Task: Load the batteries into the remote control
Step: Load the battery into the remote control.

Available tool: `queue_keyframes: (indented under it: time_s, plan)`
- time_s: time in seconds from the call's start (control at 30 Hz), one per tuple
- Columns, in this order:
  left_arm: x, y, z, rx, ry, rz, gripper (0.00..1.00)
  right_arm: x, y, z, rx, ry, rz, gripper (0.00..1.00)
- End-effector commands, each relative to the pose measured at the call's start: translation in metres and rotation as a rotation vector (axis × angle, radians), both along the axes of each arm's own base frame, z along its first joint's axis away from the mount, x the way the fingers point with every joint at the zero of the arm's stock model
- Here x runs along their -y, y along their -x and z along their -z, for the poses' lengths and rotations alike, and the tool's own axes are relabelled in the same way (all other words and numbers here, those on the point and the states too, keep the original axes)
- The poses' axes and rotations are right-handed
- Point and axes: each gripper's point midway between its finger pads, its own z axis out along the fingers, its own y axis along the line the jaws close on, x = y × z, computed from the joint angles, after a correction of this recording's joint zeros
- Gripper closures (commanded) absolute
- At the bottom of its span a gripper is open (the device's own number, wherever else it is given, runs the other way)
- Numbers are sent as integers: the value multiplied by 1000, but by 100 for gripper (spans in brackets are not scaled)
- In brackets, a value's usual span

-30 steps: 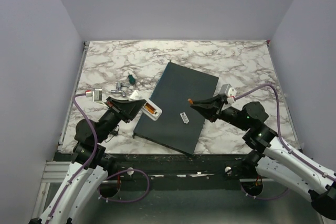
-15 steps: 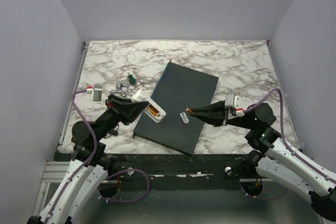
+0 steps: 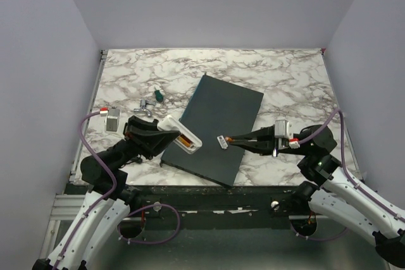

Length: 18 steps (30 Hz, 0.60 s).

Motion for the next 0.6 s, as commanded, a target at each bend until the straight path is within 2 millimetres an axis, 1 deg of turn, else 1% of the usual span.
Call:
queue_keyframes:
  time_s: [0.0,0.13,0.23,0.3,0.37,0.43,0.5,0.57]
  plan:
    - [-1,14,-5,101,-2,22,100,2,-1,-12,-10,-38,18,99]
    - [-2,18,-6,152,2,18,100,3,-8,-15,-51,-68,55,99]
    - [-4,13,-4,142,9,-13,100,5,-15,-18,-89,-95,96,99]
    - [-8,-8,2,30,21,-83,100,6,-21,-21,-143,-131,123,99]
    - [-11,-34,14,-124,3,-165,100,4,-30,-20,-184,-137,152,99]
    - [-13,-57,32,-275,-24,-230,100,-2,-42,-13,-245,-116,183,99]
    - [-14,-74,48,-377,-25,-270,100,-10,-55,-5,-299,-117,207,99]
    - [-12,-84,60,-436,-17,-272,100,-19,-59,-3,-317,-134,207,99]
